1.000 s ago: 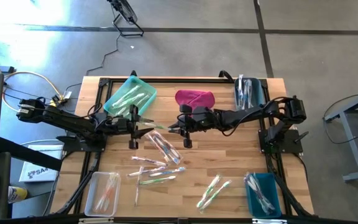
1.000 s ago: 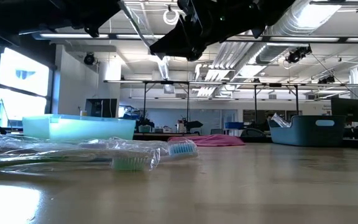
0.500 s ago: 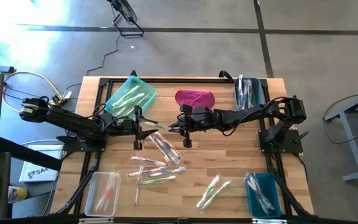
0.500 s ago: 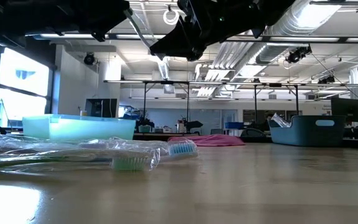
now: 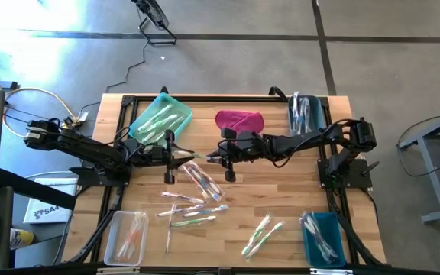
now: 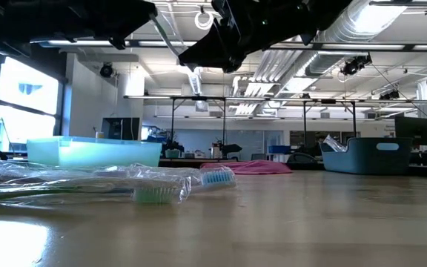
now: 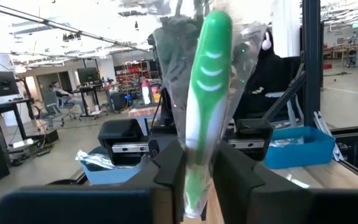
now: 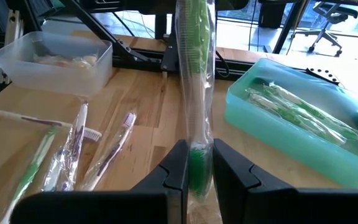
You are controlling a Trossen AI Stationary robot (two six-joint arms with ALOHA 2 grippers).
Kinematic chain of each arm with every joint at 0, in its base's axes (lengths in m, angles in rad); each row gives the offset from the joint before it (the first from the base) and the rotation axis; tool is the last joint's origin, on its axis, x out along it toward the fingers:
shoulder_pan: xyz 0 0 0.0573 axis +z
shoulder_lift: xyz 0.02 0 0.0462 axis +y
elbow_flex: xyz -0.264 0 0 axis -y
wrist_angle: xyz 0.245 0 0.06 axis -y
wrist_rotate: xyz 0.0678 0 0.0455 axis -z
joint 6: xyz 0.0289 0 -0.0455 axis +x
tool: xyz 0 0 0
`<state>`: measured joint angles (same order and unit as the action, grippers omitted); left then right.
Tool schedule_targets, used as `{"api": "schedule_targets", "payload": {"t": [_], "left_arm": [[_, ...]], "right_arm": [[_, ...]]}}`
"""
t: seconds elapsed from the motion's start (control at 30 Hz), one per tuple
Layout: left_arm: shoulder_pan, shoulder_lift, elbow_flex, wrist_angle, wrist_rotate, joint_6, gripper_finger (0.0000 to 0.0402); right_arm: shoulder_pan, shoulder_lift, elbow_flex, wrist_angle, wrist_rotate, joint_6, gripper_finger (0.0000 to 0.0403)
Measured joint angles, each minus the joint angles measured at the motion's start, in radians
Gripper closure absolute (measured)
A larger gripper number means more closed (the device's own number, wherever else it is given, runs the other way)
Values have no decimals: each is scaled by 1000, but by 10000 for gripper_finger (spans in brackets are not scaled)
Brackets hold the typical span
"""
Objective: Pick & Place Toothbrushes
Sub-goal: Put the green toothbrush to the green bin
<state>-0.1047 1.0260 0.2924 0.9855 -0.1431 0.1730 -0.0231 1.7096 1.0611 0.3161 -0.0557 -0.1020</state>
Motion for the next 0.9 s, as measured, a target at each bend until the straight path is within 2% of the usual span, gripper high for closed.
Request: {"api": "schedule_targets", "payload": {"t": [0.13, 0.4, 0.9], "left_arm": [[0, 0, 0, 0, -1, 2, 352], [0, 0, 0, 0, 0, -6, 353], [0, 0, 0, -18, -4, -13, 358]], "right_arm": [[0, 0, 0, 0, 0, 0, 362], [-1, 0, 0, -2, 0, -3, 358], [-2, -13, 0, -31, 6, 3, 194]]}}
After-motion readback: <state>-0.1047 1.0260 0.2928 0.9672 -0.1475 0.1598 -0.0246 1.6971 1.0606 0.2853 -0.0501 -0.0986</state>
